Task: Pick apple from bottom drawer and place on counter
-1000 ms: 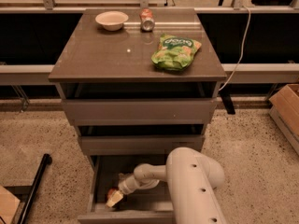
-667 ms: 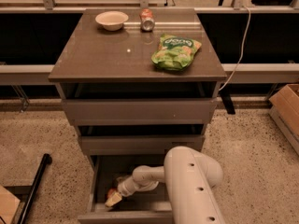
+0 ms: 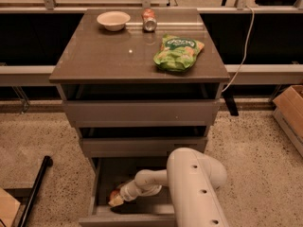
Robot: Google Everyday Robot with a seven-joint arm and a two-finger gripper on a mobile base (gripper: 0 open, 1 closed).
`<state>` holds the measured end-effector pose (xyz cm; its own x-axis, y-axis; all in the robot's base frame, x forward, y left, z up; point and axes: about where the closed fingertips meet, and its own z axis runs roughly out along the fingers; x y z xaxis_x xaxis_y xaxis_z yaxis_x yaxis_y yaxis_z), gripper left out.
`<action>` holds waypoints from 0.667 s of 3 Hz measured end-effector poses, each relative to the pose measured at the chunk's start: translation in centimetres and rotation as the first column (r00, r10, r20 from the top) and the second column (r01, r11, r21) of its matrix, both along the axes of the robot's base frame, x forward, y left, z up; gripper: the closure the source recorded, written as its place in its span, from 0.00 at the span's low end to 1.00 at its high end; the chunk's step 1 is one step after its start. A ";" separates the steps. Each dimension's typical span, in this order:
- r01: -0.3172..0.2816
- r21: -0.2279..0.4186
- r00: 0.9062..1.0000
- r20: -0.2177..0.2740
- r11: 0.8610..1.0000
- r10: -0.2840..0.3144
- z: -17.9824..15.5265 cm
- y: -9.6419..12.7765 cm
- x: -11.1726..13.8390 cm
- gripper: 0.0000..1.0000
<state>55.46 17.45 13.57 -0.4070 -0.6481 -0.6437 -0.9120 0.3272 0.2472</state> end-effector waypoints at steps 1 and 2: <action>0.006 0.012 1.000 -0.004 1.000 -0.006 0.6 0.0 0.0 0.97; -0.032 0.059 0.999 0.019 0.998 0.031 6.4 -1.5 0.0 1.00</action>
Offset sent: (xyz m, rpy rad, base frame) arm 0.0224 -0.0502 0.1828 0.1271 -0.0903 0.0724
